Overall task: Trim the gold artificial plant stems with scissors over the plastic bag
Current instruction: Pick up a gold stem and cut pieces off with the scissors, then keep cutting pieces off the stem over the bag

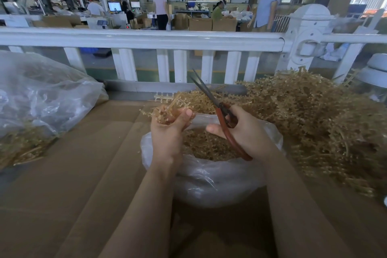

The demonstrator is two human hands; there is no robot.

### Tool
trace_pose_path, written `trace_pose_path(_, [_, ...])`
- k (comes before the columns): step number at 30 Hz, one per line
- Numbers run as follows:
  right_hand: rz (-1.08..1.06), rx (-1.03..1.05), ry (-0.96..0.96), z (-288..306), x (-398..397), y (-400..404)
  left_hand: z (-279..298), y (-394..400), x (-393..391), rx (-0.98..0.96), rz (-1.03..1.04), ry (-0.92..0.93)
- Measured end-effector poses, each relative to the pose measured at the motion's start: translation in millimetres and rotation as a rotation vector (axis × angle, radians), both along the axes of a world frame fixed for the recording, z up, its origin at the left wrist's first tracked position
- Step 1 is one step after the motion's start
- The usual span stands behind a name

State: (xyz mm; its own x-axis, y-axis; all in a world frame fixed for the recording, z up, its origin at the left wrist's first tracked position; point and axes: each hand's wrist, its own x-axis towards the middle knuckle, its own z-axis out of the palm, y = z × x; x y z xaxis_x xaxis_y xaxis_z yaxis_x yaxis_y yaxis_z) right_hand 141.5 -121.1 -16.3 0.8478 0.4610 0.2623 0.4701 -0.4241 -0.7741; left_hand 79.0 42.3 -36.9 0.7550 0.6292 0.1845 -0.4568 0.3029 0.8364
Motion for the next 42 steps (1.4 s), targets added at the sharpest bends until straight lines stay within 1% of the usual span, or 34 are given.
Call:
trace_pose_path(6, [0.010, -0.105, 0.009, -10.5, 7.9, -9.4, -0.1, 1.4, 1.7, -0.017, -0.005, -0.040])
trace_pose_path(9, [0.029, -0.122, 0.000, -11.8, 7.2, -9.5, -2.2, 2.5, 4.2, -0.013, -0.029, -0.057])
trace_pose_path(15, [0.061, -0.111, -0.107, -12.7, 3.8, -4.9, -1.4, 2.3, 5.3, -0.017, -0.063, -0.120])
trace_pose_path(25, [-0.023, -0.153, -0.207, -16.3, 0.9, 0.0, -1.8, -1.0, 4.4, -0.025, -0.129, -0.128])
trace_pose_path(33, [-0.024, -0.146, -0.221, -12.5, -4.4, 2.0, 1.8, -1.6, 2.1, -0.073, -0.171, -0.127])
trace_pose_path(42, [-0.043, -0.116, -0.218, -12.4, -5.9, 3.4, 1.2, -0.9, 0.8, -0.009, -0.207, -0.123])
